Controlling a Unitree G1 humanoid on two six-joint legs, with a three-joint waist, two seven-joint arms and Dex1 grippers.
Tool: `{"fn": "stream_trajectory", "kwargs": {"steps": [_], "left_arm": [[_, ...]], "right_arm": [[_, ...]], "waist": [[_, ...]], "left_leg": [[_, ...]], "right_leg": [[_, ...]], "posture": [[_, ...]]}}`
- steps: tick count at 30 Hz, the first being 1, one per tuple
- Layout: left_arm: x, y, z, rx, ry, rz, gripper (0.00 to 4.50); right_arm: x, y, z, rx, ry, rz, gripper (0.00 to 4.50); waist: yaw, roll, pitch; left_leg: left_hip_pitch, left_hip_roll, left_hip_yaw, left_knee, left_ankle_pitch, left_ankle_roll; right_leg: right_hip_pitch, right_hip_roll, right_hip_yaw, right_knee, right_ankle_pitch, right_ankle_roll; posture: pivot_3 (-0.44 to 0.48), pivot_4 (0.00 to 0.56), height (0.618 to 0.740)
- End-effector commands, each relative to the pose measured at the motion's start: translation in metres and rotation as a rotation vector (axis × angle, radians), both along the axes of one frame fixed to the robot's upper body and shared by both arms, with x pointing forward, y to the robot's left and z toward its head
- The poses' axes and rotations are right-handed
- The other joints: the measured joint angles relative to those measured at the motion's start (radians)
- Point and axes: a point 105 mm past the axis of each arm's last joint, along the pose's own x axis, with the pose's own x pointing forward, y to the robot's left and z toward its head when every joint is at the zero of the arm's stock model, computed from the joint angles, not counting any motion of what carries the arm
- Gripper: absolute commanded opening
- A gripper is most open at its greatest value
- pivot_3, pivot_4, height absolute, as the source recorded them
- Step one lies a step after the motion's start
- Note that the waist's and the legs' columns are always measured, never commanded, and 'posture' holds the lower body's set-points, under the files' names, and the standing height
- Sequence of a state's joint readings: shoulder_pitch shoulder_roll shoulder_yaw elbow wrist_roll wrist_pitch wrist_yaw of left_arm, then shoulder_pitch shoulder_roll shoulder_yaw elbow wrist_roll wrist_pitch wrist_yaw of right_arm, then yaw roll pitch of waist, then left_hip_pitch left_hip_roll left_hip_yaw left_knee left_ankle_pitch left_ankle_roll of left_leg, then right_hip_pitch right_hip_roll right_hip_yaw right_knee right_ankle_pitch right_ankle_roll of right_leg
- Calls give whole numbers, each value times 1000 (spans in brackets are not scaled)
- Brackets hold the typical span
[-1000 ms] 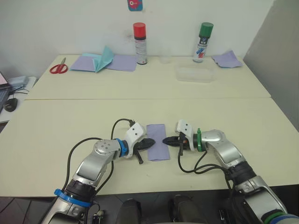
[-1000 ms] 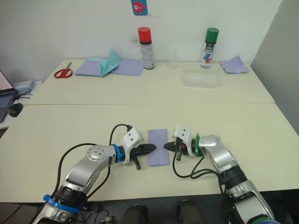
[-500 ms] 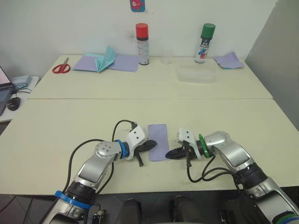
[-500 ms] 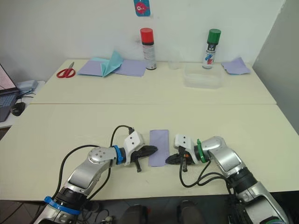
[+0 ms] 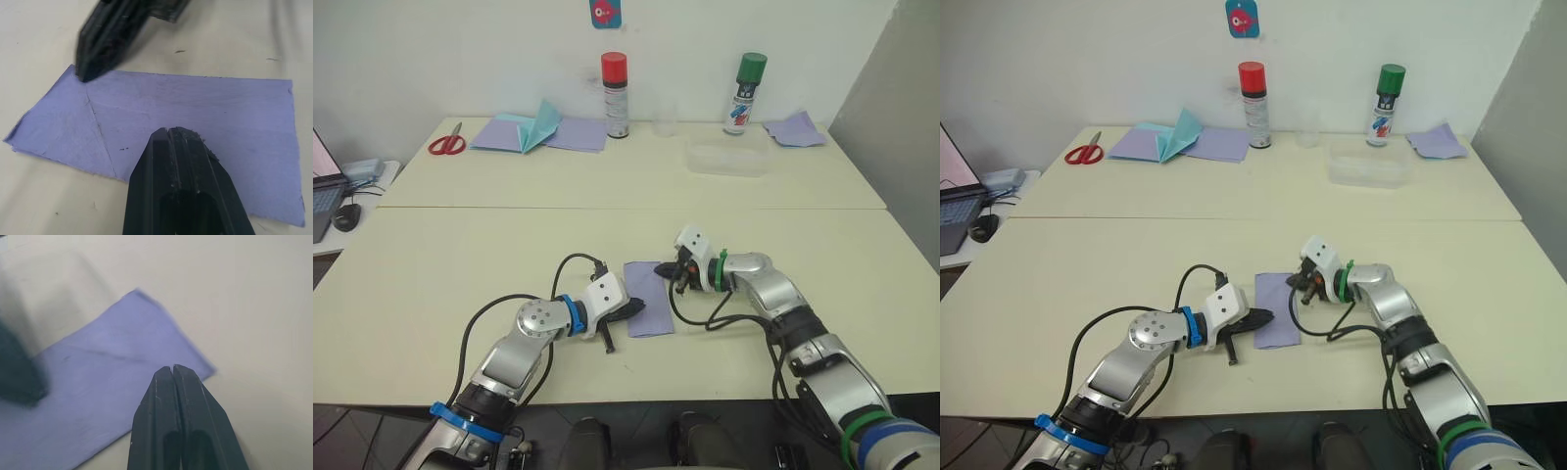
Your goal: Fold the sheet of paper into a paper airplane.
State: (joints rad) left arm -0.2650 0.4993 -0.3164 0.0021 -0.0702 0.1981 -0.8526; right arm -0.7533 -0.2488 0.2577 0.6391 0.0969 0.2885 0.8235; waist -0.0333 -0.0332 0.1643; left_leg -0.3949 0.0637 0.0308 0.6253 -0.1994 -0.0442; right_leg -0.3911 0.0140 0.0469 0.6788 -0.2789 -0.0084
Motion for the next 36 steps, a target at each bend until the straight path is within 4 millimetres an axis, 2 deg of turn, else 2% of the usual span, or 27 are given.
{"fn": "stream_trajectory", "kwargs": {"steps": [1,4,7,10,14,17,23,26,29,31,32,36], "left_arm": [[-11,9,-33,87,110,5,0],[-11,11,-34,87,113,7,0],[-10,10,-33,77,115,12,0],[-8,8,-31,69,109,6,0],[-4,5,-30,65,101,3,0],[-1,3,-30,64,94,0,0],[-1,3,-33,77,80,-21,0],[-1,5,-32,79,72,-20,0],[3,11,-16,8,50,27,0],[9,19,9,-113,36,93,0],[10,22,22,-191,56,123,255],[1,32,52,-382,150,164,1289]], "right_arm": [[13,-16,-6,-29,-18,-94,49],[13,-11,11,69,-50,-69,49],[0,-2,36,166,-101,44,49],[-26,1,35,100,-154,208,49],[-45,0,36,85,-158,284,49],[-57,-4,24,36,-95,312,49],[-59,-17,-23,-163,5,269,49],[-57,-19,-31,-198,15,249,49],[-55,-18,-31,-193,15,237,49],[-55,-18,-31,-191,16,238,49],[-56,-17,-31,-190,17,239,9],[-57,-15,-33,-192,11,250,0]], "waist": [[1,0,0],[1,0,0],[1,1,0],[2,2,1],[3,2,1],[4,2,1],[3,3,1],[3,3,-2],[1,3,-3],[-1,3,-2],[-2,3,-2],[-2,2,-1]], "left_leg": [[0,0,0,0,0,0],[-1,0,0,-1,0,0],[-3,0,0,-1,0,0],[-5,0,0,-1,0,0],[-5,0,0,-2,0,0],[-5,0,0,-2,0,0],[-4,0,0,-1,0,0],[-3,0,0,-1,0,0],[-2,0,-1,-1,0,0],[-2,1,-2,-1,0,0],[-2,1,-2,-1,0,0],[-6,1,-1,-2,0,0]], "right_leg": [[0,0,0,0,0,0],[0,0,0,0,0,-1],[-1,0,0,0,0,1],[-3,0,0,0,3,4],[-4,0,-1,-1,2,4],[-4,0,-1,-1,0,0],[-4,-1,-1,-1,0,0],[-3,-1,0,-1,0,0],[-4,-2,0,-3,0,0],[-5,-2,0,-3,0,0],[-6,-2,1,-2,0,0],[-9,0,-2,0,0,0]], "posture": [[0,150,740],[0,150,740],[0,150,740],[0,150,740],[0,150,740],[0,150,740],[0,150,740],[0,150,740],[0,150,740],[0,150,740],[0,150,740],[0,150,740]]}}
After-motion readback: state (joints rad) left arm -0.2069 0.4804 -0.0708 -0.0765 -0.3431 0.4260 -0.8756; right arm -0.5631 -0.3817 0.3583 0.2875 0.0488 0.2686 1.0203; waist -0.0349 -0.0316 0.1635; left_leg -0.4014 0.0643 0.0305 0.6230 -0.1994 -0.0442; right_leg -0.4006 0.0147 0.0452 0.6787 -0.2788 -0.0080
